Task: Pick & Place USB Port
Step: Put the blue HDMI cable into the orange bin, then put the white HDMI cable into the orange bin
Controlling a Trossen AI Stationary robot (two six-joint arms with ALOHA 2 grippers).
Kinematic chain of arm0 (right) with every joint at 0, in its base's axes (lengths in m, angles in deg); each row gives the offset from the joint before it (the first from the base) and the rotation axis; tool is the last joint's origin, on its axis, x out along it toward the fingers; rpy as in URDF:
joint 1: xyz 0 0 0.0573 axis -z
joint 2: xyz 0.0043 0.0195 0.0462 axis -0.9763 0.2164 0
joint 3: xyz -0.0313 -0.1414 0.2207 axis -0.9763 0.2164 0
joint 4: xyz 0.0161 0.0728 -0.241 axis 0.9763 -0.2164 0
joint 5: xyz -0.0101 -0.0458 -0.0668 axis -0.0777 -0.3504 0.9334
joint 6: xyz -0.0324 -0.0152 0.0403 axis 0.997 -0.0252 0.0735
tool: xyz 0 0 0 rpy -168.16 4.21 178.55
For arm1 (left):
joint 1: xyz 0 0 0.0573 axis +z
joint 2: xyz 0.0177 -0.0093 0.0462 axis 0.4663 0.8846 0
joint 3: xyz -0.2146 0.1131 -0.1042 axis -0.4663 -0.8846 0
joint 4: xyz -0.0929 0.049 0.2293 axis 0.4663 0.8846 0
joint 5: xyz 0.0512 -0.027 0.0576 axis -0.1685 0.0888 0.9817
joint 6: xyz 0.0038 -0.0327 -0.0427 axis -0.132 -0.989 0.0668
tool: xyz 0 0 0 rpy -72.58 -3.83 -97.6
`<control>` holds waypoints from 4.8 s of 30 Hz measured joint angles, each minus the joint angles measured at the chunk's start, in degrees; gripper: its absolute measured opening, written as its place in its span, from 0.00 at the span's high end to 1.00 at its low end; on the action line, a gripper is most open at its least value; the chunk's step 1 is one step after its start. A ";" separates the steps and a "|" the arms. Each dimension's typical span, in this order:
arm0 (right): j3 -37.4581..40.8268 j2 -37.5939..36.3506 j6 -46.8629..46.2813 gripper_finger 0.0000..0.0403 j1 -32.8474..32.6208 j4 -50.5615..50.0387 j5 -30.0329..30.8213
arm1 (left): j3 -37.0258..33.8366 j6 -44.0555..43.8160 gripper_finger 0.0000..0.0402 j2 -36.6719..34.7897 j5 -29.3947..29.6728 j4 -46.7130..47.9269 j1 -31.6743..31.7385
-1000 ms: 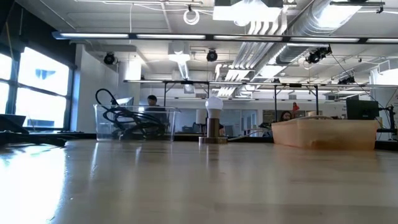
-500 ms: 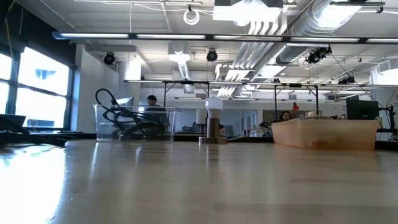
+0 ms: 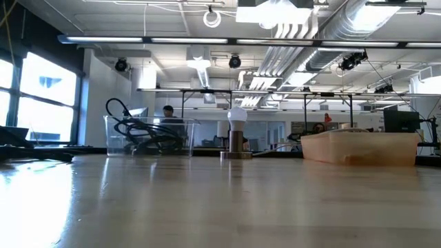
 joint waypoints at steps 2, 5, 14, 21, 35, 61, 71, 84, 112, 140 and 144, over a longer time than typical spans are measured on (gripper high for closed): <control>-1.16 0.82 2.06 0.41 0.01 0.02 -1.50 | 0.00 -0.19 0.85 0.00 0.73 0.37 0.21; -2.55 2.04 5.12 0.41 0.07 -0.04 -4.22 | 0.00 -1.17 0.85 0.00 0.21 1.33 0.86; -4.33 3.19 6.72 0.41 3.43 0.01 -4.87 | 0.00 -1.55 0.85 0.00 -1.77 1.75 1.47; -4.33 3.21 6.08 0.41 4.23 2.08 -6.03 | 0.00 -1.65 0.85 0.00 -1.92 2.46 1.48; -4.31 3.21 5.11 0.41 9.84 2.02 -13.75 | 0.00 -1.74 0.85 -0.07 -2.14 3.44 1.50; -4.51 2.99 -0.41 0.98 10.49 1.97 3.28 | -0.04 -6.51 0.29 -4.35 6.67 4.24 1.41; -4.20 3.23 -1.64 0.98 9.16 0.09 5.55 | 0.17 -7.86 0.29 -11.62 45.16 21.51 -2.50; -4.22 -5.99 1.82 0.98 24.20 6.30 6.14 | -1.48 -42.07 0.29 -11.65 58.13 55.84 -7.30; -2.62 -17.63 -80.40 0.98 85.91 -71.98 -30.73 | -15.39 -55.93 0.29 -11.52 61.07 64.96 -9.02; 15.22 -16.12 -88.28 0.67 96.96 -62.43 -39.12 | -15.76 -57.06 0.29 -11.52 60.77 64.99 -9.00; 11.18 -16.16 -86.01 0.59 95.28 -65.77 -37.84 | -15.76 -57.06 0.29 -11.52 60.92 65.00 -9.00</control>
